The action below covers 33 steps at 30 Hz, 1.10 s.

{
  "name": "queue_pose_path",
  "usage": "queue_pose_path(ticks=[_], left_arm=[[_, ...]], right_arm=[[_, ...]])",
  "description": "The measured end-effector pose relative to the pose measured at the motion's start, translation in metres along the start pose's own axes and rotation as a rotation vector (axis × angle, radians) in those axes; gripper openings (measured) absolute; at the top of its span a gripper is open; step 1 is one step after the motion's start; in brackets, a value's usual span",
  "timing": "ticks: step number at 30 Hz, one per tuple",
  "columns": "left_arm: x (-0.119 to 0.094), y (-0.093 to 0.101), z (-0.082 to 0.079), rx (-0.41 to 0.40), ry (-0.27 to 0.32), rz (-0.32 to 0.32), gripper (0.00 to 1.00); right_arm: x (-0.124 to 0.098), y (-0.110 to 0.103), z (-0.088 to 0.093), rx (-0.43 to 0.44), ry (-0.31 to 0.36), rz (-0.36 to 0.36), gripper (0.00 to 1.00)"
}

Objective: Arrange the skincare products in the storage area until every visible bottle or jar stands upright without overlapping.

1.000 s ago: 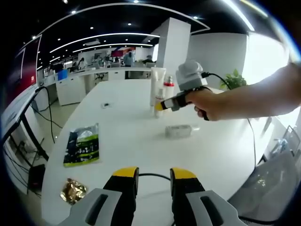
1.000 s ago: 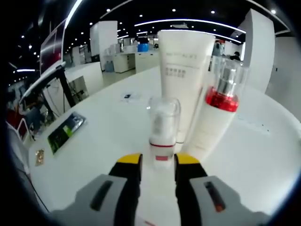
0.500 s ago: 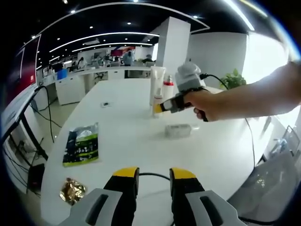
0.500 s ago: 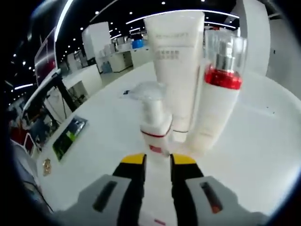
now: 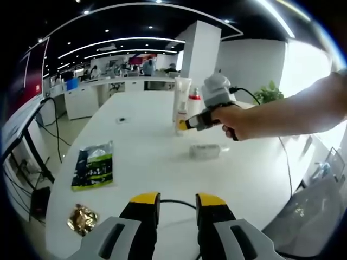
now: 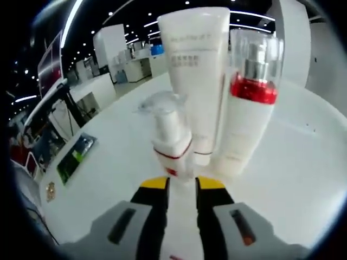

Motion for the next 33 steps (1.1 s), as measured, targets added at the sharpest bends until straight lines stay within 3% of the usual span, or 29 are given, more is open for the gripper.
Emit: queue_pose_path(ticks=[13,21,23,27,28,31,33], left_arm=[[0.000,0.000,0.000,-0.002,-0.002,0.004,0.28],[0.000,0.001,0.001,0.002,-0.008,0.005,0.27],[0.001,0.001,0.001,0.004,-0.009,0.008,0.27],[0.001,0.002,0.001,0.004,-0.007,0.012,0.28],[0.001,0.002,0.001,0.005,-0.009,0.013,0.28],[0.001,0.002,0.001,0.010,-0.008,0.016,0.28],[0.001,0.003,0.001,0.015,-0.011,0.019,0.28]], right_arm=[[0.004,0.004,-0.010,0.003,0.015,0.008,0.20],[-0.002,0.008,-0.005,-0.017,0.002,-0.018,0.22],[-0.007,0.006,-0.001,-0.052,-0.013,-0.082,0.27],[-0.031,-0.006,0.010,-0.002,-0.072,-0.323,0.32],[-0.037,-0.006,0.011,-0.005,-0.078,-0.351,0.33],[-0.051,-0.008,0.020,-0.100,-0.096,-0.449,0.36],[-0.059,-0.007,0.038,-0.182,-0.159,-0.488,0.42]])
Point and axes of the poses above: the point that each gripper's makers call its tool centre point, and the gripper's own axes: x roughly forward along the fingers, y roughly to its right, z roughly out of its underside, the point moved 5 cm from there along -x, roughly backward along the fingers, and after that the axes turned 7 degrees about z, right-handed, at the moved point
